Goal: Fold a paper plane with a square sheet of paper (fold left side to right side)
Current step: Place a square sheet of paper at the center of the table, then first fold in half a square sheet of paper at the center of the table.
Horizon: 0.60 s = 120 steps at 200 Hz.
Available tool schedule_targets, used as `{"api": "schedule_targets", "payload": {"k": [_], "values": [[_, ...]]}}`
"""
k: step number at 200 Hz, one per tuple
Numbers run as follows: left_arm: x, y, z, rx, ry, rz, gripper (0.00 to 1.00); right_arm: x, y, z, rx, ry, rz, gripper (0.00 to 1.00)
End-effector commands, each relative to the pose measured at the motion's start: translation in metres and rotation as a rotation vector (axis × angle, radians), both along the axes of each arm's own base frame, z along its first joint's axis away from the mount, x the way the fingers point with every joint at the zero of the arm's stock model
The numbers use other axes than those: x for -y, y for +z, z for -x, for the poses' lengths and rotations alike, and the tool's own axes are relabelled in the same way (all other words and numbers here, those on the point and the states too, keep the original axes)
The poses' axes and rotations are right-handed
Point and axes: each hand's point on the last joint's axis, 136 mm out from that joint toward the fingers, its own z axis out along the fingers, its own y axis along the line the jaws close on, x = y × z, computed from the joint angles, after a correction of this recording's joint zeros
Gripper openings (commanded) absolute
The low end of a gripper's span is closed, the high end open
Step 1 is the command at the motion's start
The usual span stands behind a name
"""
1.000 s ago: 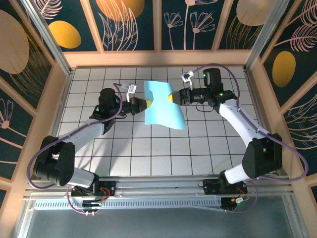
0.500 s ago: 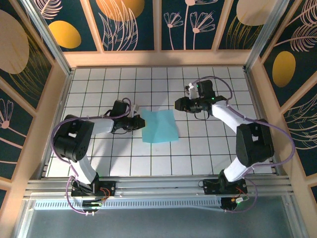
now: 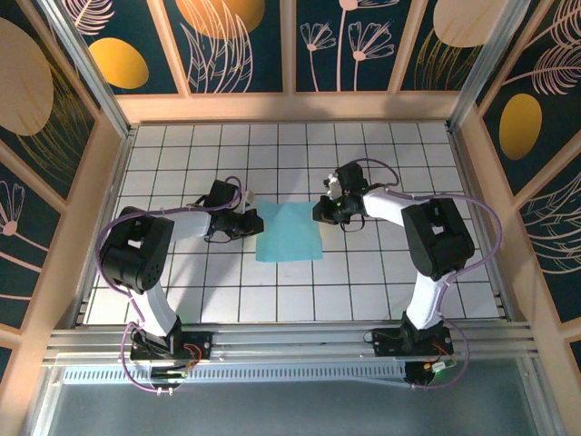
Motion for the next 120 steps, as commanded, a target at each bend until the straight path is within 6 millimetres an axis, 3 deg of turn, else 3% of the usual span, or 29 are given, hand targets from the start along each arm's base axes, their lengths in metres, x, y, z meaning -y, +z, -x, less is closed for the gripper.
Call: {"api": "schedule_targets", "payload": {"k": [1,52,71,99,120], "values": [[0.001,0.001,-0.001,-0.003,-0.027,-0.018,0.0,0.0,-0.012,0.003,-0.029,-0.004,0.036,0.09],[0.005,0.009,-0.002,0.012,-0.052,-0.001,0.02,0.012,-0.037,0.014,-0.085,-0.01,0.136,0.09],[0.008,0.016,-0.005,0.022,-0.056,0.019,0.11,0.016,-0.043,0.017,-0.099,-0.012,0.165,0.09],[0.017,0.029,-0.006,0.027,-0.053,0.088,0.35,0.017,-0.045,0.019,-0.103,-0.014,0.176,0.1],[0.024,0.041,-0.005,0.032,-0.057,0.147,0.46,0.017,-0.047,0.02,-0.107,-0.017,0.177,0.1]]}}
